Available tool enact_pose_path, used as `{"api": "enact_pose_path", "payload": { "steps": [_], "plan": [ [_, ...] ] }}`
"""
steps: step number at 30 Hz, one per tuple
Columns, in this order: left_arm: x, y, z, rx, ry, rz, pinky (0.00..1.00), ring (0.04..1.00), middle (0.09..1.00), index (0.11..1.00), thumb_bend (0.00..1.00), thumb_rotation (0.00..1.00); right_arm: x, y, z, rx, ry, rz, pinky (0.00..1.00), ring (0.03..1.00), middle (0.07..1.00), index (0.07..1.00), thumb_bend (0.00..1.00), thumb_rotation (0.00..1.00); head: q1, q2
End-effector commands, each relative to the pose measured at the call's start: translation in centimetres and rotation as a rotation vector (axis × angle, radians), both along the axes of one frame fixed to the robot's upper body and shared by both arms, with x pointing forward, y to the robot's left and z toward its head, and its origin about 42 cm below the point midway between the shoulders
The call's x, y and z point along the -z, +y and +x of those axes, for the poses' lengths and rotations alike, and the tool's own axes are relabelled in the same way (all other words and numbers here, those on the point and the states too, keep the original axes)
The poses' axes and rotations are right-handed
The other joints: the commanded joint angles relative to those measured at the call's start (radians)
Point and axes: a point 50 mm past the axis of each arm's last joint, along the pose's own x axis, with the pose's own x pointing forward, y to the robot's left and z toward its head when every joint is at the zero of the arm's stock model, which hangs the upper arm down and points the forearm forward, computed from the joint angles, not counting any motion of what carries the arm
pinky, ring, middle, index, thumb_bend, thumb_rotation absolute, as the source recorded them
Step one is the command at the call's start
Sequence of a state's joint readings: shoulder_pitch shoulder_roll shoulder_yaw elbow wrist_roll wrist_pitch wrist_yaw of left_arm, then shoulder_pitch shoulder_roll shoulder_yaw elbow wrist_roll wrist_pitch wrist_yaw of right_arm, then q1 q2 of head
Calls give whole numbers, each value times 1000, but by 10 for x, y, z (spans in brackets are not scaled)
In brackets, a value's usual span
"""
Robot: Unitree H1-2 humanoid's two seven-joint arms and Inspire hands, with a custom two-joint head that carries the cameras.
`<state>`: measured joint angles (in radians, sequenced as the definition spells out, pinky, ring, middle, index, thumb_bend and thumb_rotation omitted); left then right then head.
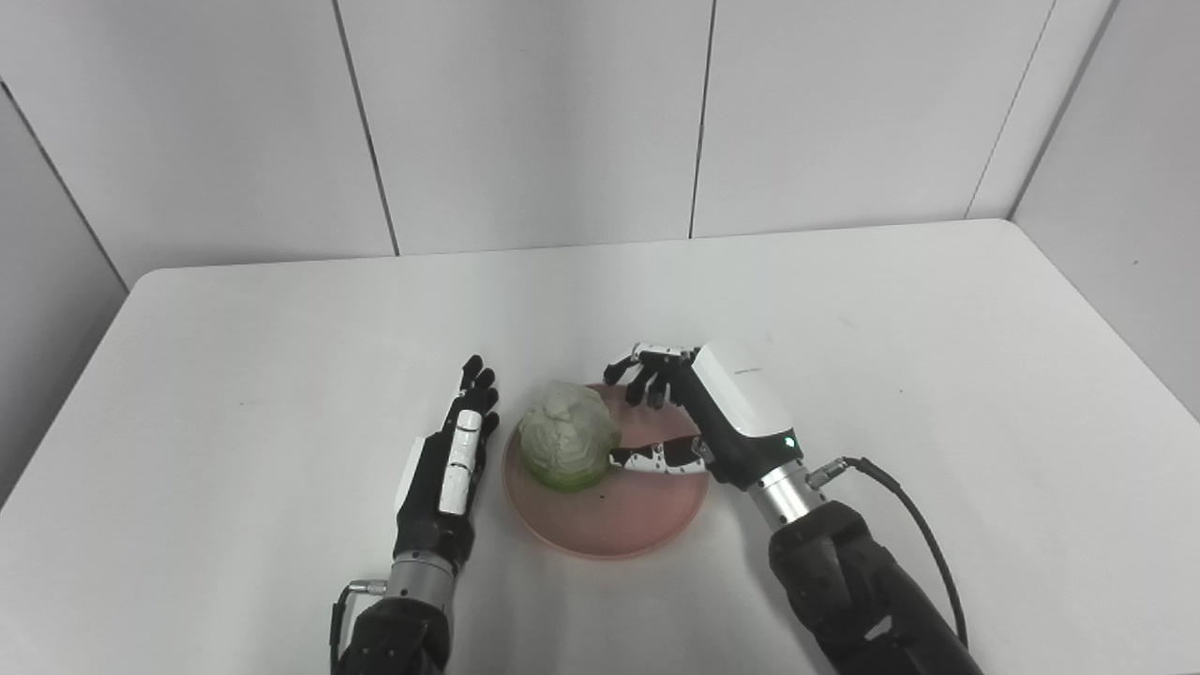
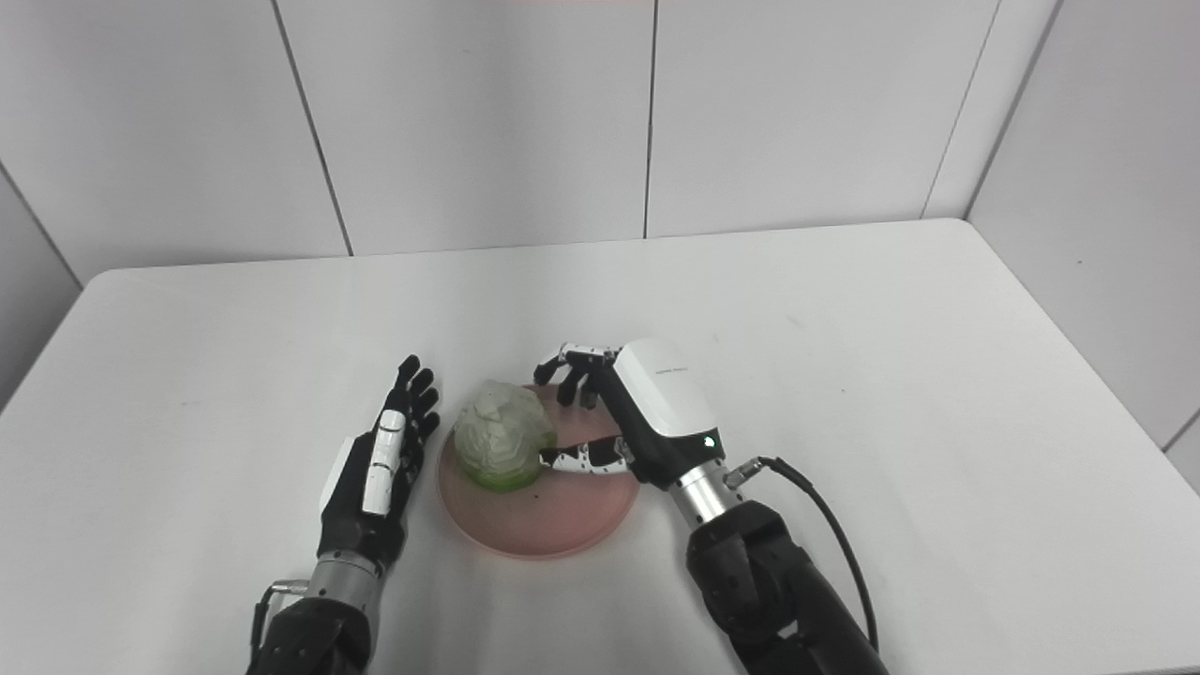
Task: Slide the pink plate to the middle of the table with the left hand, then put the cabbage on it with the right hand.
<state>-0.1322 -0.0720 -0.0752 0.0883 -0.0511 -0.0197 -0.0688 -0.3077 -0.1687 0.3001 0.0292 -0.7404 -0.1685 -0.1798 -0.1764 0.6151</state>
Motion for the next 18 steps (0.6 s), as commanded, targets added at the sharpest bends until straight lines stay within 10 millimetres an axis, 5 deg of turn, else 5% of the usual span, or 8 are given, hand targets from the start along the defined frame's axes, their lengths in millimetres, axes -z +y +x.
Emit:
{"api": "enact_pose_path", "payload": {
  "steps": [1,4,7,8,11,18],
  "plan": [
    [-3,2,2,7,-25,-6,1000,1000,1000,1000,654,1000,-21,7,3,-24,-128,64,384,419,476,534,514,0,0,0],
    [-3,2,2,6,-16,-3,1000,1000,1000,1000,648,1000,-22,11,0,-31,-155,92,455,432,493,526,515,0,0,0],
    [-3,3,2,5,-21,4,1000,1000,1000,1000,665,1000,-21,12,-3,-29,-135,86,496,575,487,510,522,3,1,-4],
    [-3,3,2,3,-21,6,1000,1000,1000,1000,669,1000,-21,12,-3,-26,-129,80,515,608,592,504,517,73,1,-4],
    [-2,3,2,3,-21,13,1000,1000,1000,1000,652,1000,-20,12,-4,-24,-124,66,577,684,741,751,654,217,1,-4],
    [-4,2,2,4,-23,3,1000,1000,1000,1000,643,1000,-19,12,-5,-33,-53,89,692,825,897,916,733,441,4,-2]
  ]
}}
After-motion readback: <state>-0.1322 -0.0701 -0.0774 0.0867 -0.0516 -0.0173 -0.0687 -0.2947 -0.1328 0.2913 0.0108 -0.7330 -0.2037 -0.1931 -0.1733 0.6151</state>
